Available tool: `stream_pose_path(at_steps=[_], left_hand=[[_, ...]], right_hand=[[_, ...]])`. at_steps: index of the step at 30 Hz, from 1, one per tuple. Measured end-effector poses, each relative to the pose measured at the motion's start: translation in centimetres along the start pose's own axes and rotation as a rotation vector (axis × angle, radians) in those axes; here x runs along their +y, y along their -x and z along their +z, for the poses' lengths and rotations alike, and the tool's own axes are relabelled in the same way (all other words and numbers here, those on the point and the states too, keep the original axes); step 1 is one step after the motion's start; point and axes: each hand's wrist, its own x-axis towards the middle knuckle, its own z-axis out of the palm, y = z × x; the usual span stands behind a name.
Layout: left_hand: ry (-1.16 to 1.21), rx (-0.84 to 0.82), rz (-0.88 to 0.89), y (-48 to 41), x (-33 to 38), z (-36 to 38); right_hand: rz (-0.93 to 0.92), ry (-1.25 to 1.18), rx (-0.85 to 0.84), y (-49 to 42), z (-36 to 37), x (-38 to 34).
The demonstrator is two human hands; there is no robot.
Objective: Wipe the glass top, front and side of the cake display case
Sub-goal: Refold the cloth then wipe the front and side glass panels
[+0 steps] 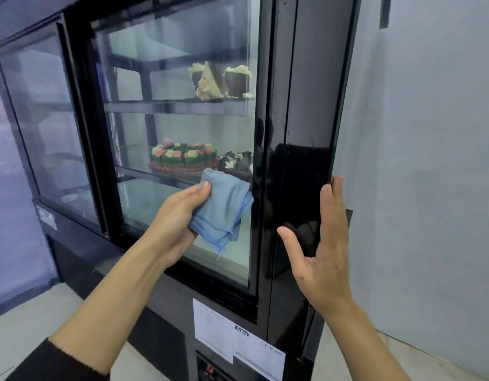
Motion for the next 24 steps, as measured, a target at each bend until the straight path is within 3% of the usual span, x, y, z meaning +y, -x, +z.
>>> stream_pose_path(at_steps=[4, 7, 10, 14, 17, 21, 24], left_hand=[[-0.077, -0.103, 0.067, 0.6, 3.4, 2.0], [-0.257, -0.194, 0.139, 2.0, 6.0, 5.0], [-0.394, -0.300, 0.229, 4.6, 7.5, 9.6], [-0.534, -0.337, 0.355, 6.5, 6.8, 17.1], [-0.705, -0.195, 0.425, 5.4, 6.1, 21.8], [-0.907, 0.095, 0.546, 3.1, 5.6, 25.8], [-0.834, 0.136, 0.475, 1.8, 5.3, 27.5]], right_hand=[[0.035, 0.028, -0.053, -0.3, -0.5, -0.4], [0.091, -0.116, -0.014, -0.5, -2.1, -0.5], [0.257, -0.481, 0.076, -1.8, -6.2, -0.2], [0.366, -1.111, -0.212, -5.6, -11.2, 2.4], [0.377, -1.279, -0.352, -8.2, -12.9, 5.6], [0.490, -1.333, -0.331, -11.1, -13.7, 9.8], [0.545, -1.327, -0.359, -13.1, -13.3, 12.1]])
